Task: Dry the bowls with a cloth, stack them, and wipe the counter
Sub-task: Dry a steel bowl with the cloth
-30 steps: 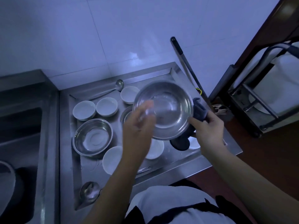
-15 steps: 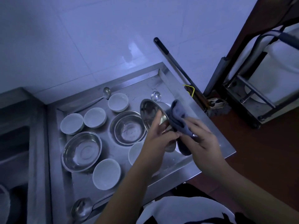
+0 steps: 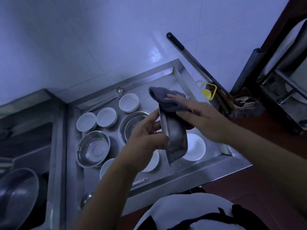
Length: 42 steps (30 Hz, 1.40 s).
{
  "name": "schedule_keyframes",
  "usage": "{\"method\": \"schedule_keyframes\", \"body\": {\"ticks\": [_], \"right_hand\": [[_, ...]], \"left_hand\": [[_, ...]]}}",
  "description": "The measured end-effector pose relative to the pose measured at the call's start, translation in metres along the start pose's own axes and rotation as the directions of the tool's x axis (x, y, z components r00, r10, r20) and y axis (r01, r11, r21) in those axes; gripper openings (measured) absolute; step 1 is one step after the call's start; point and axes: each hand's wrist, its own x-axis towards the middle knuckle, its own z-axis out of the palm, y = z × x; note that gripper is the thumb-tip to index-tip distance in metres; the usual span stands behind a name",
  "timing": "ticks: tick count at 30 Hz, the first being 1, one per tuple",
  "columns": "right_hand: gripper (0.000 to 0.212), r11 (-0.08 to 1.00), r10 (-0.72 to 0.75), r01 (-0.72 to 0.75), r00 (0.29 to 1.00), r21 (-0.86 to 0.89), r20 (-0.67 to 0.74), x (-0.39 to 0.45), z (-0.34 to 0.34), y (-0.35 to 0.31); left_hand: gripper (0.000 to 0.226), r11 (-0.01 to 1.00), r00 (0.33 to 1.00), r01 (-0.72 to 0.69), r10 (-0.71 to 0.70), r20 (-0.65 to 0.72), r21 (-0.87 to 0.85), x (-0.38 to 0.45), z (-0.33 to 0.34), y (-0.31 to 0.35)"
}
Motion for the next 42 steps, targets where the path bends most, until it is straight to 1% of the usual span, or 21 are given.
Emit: {"method": "schedule_keyframes", "body": {"ticks": [2, 4, 9, 12, 15, 17, 18, 20, 22, 24, 25, 26, 27, 28, 29, 30, 31, 33, 35, 37, 42], "right_hand": [[0.032, 0.989, 0.004, -0.013, 0.998, 0.146, 0.062, 0.012, -0.019, -0.008], [0.031, 0.960, 0.034, -0.058, 0.995, 0.275, 0.093, 0.018, -0.035, -0.012], [0.033, 0.924, 0.075, -0.099, 0.994, 0.368, 0.079, 0.026, -0.055, -0.003], [0.036, 0.887, 0.059, -0.071, 0.997, 0.457, 0.041, 0.027, -0.055, -0.004], [0.035, 0.819, 0.048, -0.016, 0.998, 0.573, -0.040, 0.022, -0.049, -0.010], [0.043, 0.817, 0.071, -0.001, 0.993, 0.577, -0.098, 0.020, -0.047, -0.011], [0.050, 0.823, 0.074, 0.008, 0.990, 0.568, -0.121, 0.018, -0.046, -0.010], [0.059, 0.834, 0.051, 0.053, 0.984, 0.549, -0.173, 0.015, -0.044, -0.008], [0.041, 0.803, 0.043, 0.112, 0.969, 0.585, -0.245, 0.008, -0.038, -0.007], [0.030, 0.752, 0.092, 0.120, 0.954, 0.648, -0.284, 0.001, -0.031, -0.006], [0.029, 0.742, 0.110, 0.118, 0.950, 0.660, -0.293, -0.003, -0.028, -0.006], [0.028, 0.743, 0.125, 0.111, 0.946, 0.660, -0.300, -0.006, -0.026, -0.003], [0.028, 0.744, 0.145, 0.102, 0.940, 0.660, -0.308, -0.008, -0.025, -0.004], [0.027, 0.747, 0.165, 0.094, 0.933, 0.658, -0.321, -0.011, -0.024, -0.003], [0.028, 0.749, 0.186, 0.088, 0.923, 0.656, -0.336, -0.014, -0.022, -0.004], [0.030, 0.752, 0.196, 0.092, 0.914, 0.652, -0.356, -0.018, -0.020, -0.004], [0.032, 0.760, 0.193, 0.106, 0.906, 0.642, -0.377, -0.021, -0.018, -0.004], [0.037, 0.790, 0.165, 0.130, 0.896, 0.599, -0.412, -0.030, -0.014, -0.004], [0.042, 0.830, 0.130, 0.135, 0.897, 0.541, -0.423, -0.039, -0.009, -0.001], [0.038, 0.869, 0.076, 0.157, 0.895, 0.469, -0.440, -0.044, -0.004, 0.001], [0.041, 0.932, -0.176, 0.304, 0.854, 0.195, -0.489, -0.052, 0.009, -0.003]], "left_hand": [[0.066, 0.998, 1.000, -0.021, 0.022, 0.011, -0.054, 0.001, 0.005, 0.009], [0.065, 0.994, 0.999, -0.049, 0.051, 0.019, -0.093, 0.002, 0.008, 0.017], [0.051, 0.967, 0.992, -0.127, 0.129, -0.005, -0.221, -0.001, 0.007, 0.031], [0.052, 0.940, 0.989, -0.145, 0.143, -0.032, -0.310, -0.007, 0.006, 0.039], [0.059, 0.851, 0.989, -0.149, 0.119, -0.092, -0.504, -0.011, 0.003, 0.045], [0.054, 0.772, 0.992, -0.112, 0.122, -0.027, -0.626, -0.012, 0.002, 0.049], [0.052, 0.763, 0.991, -0.115, 0.136, -0.016, -0.636, -0.012, 0.000, 0.049], [0.052, 0.749, 0.976, -0.217, 0.159, -0.147, -0.627, -0.014, 0.005, 0.053], [0.047, 0.692, 0.962, -0.275, 0.200, -0.188, -0.668, -0.006, 0.009, 0.063], [0.045, 0.690, 0.919, -0.382, 0.212, -0.333, -0.615, -0.001, 0.014, 0.067], [0.037, 0.684, 0.929, -0.367, 0.235, -0.286, -0.631, 0.001, 0.016, 0.068], [0.025, 0.696, 0.940, -0.340, 0.262, -0.217, -0.632, 0.003, 0.018, 0.068], [0.025, 0.697, 0.946, -0.324, 0.248, -0.209, -0.639, 0.005, 0.021, 0.066], [0.031, 0.701, 0.942, -0.334, 0.218, -0.256, -0.631, 0.008, 0.019, 0.066], [0.027, 0.703, 0.938, -0.336, 0.195, -0.285, -0.627, 0.010, 0.023, 0.068], [0.022, 0.657, 0.950, -0.307, 0.175, -0.257, -0.688, 0.014, 0.026, 0.066], [0.033, 0.634, 0.942, -0.324, 0.143, -0.305, -0.703, 0.018, 0.027, 0.066], [0.069, 0.580, 0.900, -0.409, 0.132, -0.415, -0.704, 0.024, 0.026, 0.061], [0.083, 0.541, 0.882, -0.443, 0.120, -0.456, -0.715, 0.033, 0.027, 0.057], [0.087, 0.551, 0.884, -0.431, 0.102, -0.456, -0.714, 0.043, 0.029, 0.053], [0.079, 0.566, 0.892, -0.417, 0.104, -0.440, -0.711, 0.058, 0.035, 0.043]]}}
